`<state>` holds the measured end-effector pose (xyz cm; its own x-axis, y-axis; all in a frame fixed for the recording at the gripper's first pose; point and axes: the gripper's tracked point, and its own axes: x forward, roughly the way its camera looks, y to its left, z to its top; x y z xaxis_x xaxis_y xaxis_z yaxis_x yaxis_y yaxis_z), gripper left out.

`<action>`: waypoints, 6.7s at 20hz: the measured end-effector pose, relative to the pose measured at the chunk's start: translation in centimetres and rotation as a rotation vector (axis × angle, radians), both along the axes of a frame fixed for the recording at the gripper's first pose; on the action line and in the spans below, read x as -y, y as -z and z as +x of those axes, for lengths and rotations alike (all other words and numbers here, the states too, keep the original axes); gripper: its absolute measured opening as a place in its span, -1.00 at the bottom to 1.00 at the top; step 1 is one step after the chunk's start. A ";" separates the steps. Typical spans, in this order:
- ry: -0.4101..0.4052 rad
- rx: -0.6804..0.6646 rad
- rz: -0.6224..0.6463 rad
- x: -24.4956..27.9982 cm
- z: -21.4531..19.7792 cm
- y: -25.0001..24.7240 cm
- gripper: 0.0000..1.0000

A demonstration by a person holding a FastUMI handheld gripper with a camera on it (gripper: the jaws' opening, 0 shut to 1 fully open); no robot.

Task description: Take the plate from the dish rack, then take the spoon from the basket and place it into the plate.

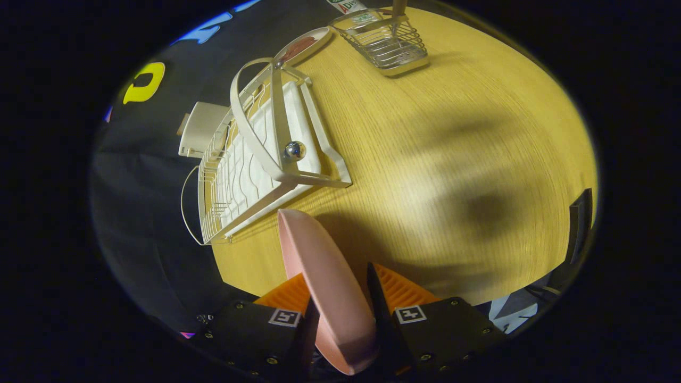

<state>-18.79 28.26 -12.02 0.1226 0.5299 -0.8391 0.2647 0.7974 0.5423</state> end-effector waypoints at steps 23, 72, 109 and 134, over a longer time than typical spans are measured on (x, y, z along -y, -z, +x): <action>0.272 0.312 -0.159 11.4 9.7 -5.1 0.00; 0.325 0.790 -0.283 15.1 23.6 -19.2 -0.78; -0.325 0.787 -0.179 -9.3 2.1 -13.6 -0.23; -0.006 1.187 -0.450 4.7 12.2 -28.1 0.94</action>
